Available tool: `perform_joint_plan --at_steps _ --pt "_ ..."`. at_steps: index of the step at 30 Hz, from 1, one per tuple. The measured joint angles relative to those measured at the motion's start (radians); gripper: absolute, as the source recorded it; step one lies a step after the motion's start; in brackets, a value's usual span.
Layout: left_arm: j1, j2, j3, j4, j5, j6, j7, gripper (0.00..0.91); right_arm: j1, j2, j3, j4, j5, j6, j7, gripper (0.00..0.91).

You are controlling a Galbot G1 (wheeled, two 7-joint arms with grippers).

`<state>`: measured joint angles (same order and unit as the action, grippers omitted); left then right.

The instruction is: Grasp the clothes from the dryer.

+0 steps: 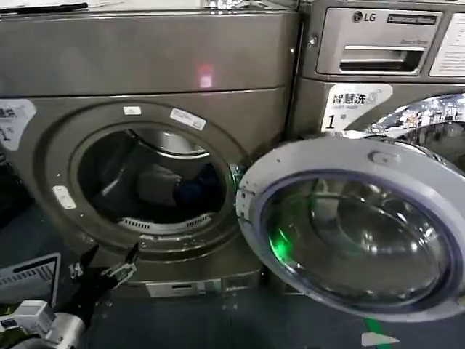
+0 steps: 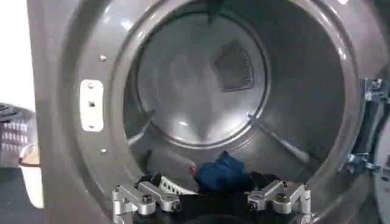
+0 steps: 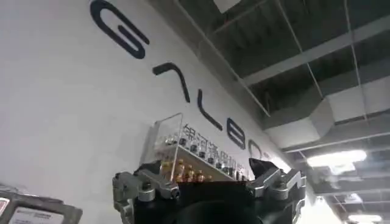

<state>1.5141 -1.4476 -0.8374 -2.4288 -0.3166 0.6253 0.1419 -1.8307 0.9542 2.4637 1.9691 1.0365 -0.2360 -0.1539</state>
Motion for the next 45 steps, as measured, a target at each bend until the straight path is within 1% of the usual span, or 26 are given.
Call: perform_joint_plan --at_steps 33,45 --pt "0.001 0.005 -0.002 -0.003 -0.002 -0.001 0.003 0.907 -0.001 0.011 -0.001 0.010 0.000 -0.001 -0.013 0.907" --pt "-0.028 0.020 0.005 0.023 -0.006 -0.018 0.005 0.907 -0.020 0.018 0.021 0.024 0.008 -0.020 0.006 0.907"
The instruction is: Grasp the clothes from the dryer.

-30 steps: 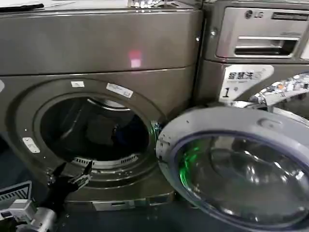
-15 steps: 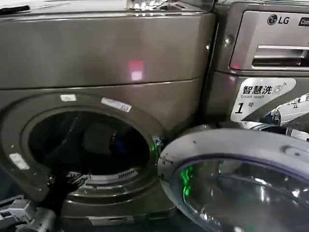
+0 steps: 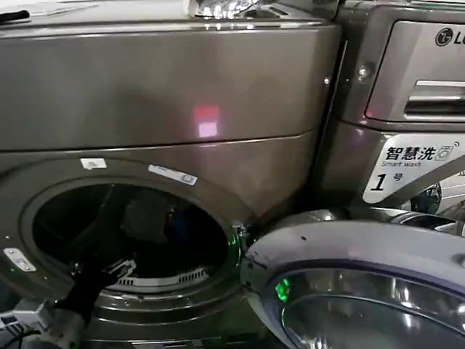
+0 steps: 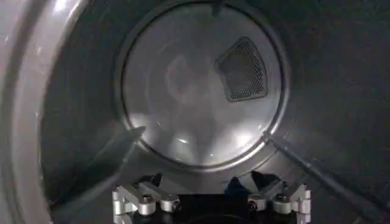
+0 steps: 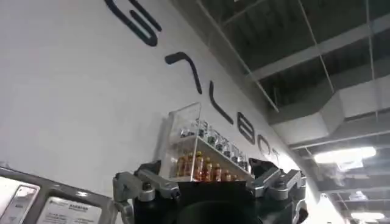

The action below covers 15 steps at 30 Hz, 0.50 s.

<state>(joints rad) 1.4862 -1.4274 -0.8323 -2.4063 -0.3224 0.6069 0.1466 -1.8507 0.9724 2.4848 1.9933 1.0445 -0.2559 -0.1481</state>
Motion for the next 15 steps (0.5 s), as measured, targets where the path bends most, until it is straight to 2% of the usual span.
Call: perform_joint_plan --at_steps 6,15 --pt "-0.083 0.032 0.035 0.080 0.003 -0.028 -0.006 0.907 -0.024 0.005 0.021 0.007 0.008 -0.003 0.004 0.907" --pt "-0.361 0.060 0.150 0.364 0.000 -0.079 -0.043 0.907 -0.049 0.022 0.055 0.008 0.022 -0.005 0.005 0.907"
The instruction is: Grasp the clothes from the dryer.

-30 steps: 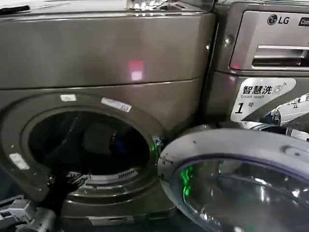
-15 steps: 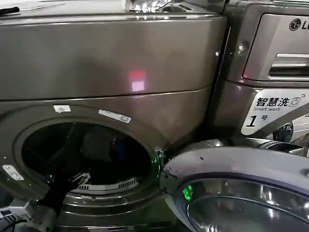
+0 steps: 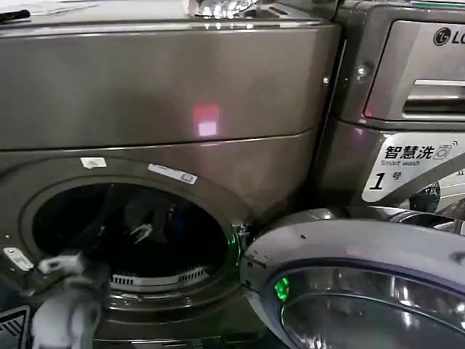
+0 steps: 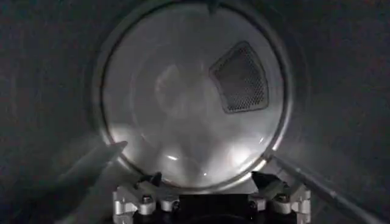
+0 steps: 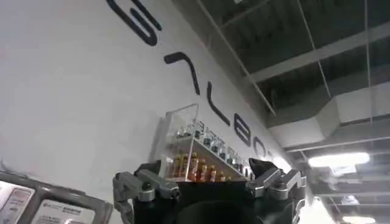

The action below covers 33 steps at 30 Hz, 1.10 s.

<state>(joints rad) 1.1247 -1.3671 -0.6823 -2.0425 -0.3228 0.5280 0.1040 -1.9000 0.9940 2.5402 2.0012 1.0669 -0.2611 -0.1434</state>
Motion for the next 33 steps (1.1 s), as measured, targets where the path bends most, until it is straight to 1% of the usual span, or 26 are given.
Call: perform_joint_plan --at_steps 11,15,23,29,33 --pt "-0.343 -0.002 0.122 0.427 0.038 -0.080 -0.006 0.907 0.005 -0.001 -0.002 0.000 0.001 -0.001 0.000 0.907" --pt "-0.457 0.003 0.165 0.574 0.031 -0.089 0.012 0.907 0.009 -0.006 -0.001 -0.004 0.003 -0.001 -0.001 0.907" --pt "-0.666 -0.014 0.224 0.841 0.042 -0.132 0.045 0.907 0.024 -0.011 -0.006 -0.012 0.003 -0.001 -0.003 0.907" --pt "-0.811 -0.017 0.271 1.057 0.072 -0.164 0.083 0.907 0.036 -0.010 -0.019 -0.014 0.001 0.001 -0.005 0.907" --pt "-0.915 -0.010 0.321 1.210 0.110 -0.170 0.148 0.907 0.044 -0.010 -0.026 -0.016 -0.001 0.003 -0.007 0.907"
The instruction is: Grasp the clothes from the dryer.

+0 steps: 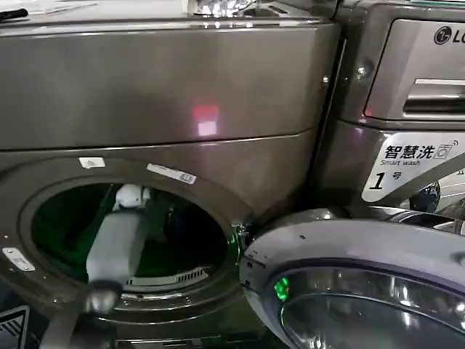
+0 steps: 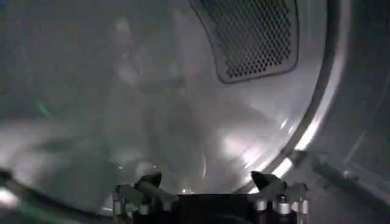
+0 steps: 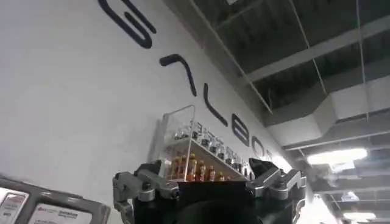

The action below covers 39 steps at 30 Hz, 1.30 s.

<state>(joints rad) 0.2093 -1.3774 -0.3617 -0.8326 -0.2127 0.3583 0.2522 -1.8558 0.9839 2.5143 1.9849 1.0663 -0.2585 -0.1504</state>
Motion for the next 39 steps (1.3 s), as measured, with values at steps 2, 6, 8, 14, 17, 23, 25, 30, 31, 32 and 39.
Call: perform_joint_plan --at_steps 2,6,8,14,17,23,25,30,31,32,39 --pt "-0.049 0.007 0.038 0.080 0.034 -0.014 0.044 0.907 0.004 0.001 -0.005 -0.002 -0.001 0.000 -0.001 0.907" --pt "-0.131 0.024 0.135 0.207 0.130 -0.069 0.151 0.907 0.008 -0.001 -0.011 -0.004 -0.004 0.001 -0.001 0.907" --pt "-0.168 0.028 0.191 0.262 0.199 -0.102 0.213 0.907 0.009 -0.002 -0.013 -0.006 -0.005 0.002 -0.001 0.907" --pt "-0.265 0.049 0.351 0.392 0.423 -0.228 0.412 0.907 0.012 0.000 -0.020 -0.006 -0.008 0.003 -0.002 0.907" --pt "-0.304 0.054 0.411 0.443 0.513 -0.290 0.502 0.907 0.014 0.003 -0.022 -0.004 -0.008 0.004 -0.003 0.907" --pt "-0.369 0.050 0.510 0.537 0.681 -0.408 0.638 0.907 0.021 0.006 -0.027 -0.003 -0.009 0.006 -0.003 0.907" --pt "-0.381 0.048 0.534 0.563 0.742 -0.433 0.659 0.907 0.025 0.007 -0.030 -0.003 -0.009 0.006 -0.004 0.907" --pt "-0.393 0.052 0.579 0.609 0.888 -0.472 0.686 0.907 0.031 0.011 -0.037 -0.003 -0.012 0.007 -0.005 0.907" --pt "-0.393 0.053 0.585 0.615 0.917 -0.475 0.687 0.907 0.033 0.012 -0.039 -0.002 -0.013 0.007 -0.005 0.907" --pt "-0.393 0.053 0.590 0.620 0.943 -0.477 0.687 0.907 0.034 0.013 -0.041 -0.001 -0.013 0.007 -0.005 0.907" --pt "-0.383 0.043 0.611 0.648 1.058 -0.467 0.653 0.751 0.030 0.013 -0.033 -0.003 -0.014 0.009 -0.007 0.907"
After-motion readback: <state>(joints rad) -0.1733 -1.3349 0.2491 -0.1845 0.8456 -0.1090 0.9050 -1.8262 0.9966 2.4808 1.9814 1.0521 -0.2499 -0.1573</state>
